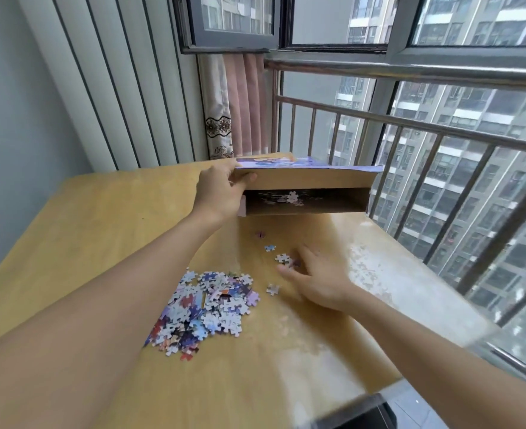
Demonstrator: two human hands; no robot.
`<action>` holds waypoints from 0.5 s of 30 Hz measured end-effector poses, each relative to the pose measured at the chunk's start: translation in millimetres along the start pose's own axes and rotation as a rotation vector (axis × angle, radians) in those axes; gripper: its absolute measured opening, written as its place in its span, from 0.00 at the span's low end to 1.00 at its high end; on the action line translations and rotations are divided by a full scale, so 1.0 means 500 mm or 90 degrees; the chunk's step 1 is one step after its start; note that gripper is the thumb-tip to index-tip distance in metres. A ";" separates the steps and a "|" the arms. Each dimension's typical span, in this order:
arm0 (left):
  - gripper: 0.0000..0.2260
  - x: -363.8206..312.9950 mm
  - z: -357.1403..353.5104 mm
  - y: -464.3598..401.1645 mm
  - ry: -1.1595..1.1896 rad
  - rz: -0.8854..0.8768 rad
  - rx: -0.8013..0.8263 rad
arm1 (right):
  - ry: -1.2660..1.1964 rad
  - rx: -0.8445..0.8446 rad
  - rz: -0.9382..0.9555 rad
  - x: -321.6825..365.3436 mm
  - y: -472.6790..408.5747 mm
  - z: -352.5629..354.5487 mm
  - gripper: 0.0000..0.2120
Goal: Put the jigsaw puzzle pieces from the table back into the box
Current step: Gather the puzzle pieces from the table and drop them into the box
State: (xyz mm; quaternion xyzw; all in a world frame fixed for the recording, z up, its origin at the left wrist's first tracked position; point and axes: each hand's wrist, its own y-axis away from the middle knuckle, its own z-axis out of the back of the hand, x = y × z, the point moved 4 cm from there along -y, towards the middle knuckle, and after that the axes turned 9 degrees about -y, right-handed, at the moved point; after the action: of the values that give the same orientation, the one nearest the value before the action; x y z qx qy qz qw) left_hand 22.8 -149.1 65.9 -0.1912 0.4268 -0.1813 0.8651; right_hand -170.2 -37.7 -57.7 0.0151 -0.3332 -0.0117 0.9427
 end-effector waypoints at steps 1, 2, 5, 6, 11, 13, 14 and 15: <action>0.13 0.003 -0.002 0.000 0.003 0.000 0.009 | -0.030 0.039 0.042 0.030 -0.009 -0.022 0.39; 0.13 0.004 -0.003 0.000 0.004 -0.003 0.019 | -0.059 0.065 0.060 0.057 -0.023 -0.037 0.42; 0.09 0.010 -0.001 0.001 0.009 -0.012 0.068 | -0.070 0.016 0.063 0.095 -0.103 -0.044 0.48; 0.08 0.015 0.003 0.003 0.007 -0.010 0.086 | -0.049 -0.001 0.055 0.100 -0.130 -0.049 0.47; 0.09 0.031 0.000 0.017 -0.015 -0.013 0.141 | 0.008 0.059 0.044 0.141 -0.141 -0.098 0.44; 0.09 0.043 -0.002 0.019 -0.017 -0.011 0.139 | -0.024 0.105 0.102 0.181 -0.104 -0.134 0.34; 0.08 0.050 -0.005 0.020 -0.013 -0.007 0.139 | -0.045 0.132 0.134 0.201 -0.083 -0.149 0.32; 0.08 0.055 -0.008 0.022 -0.010 -0.002 0.139 | -0.074 0.153 0.167 0.217 -0.065 -0.158 0.32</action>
State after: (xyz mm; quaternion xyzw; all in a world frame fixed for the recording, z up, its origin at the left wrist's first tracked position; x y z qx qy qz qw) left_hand 37.1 -153.5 39.8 -0.0977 0.3974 -0.2269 0.8838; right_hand -36.5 -71.9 -52.4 0.0832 -0.3850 0.1505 0.9068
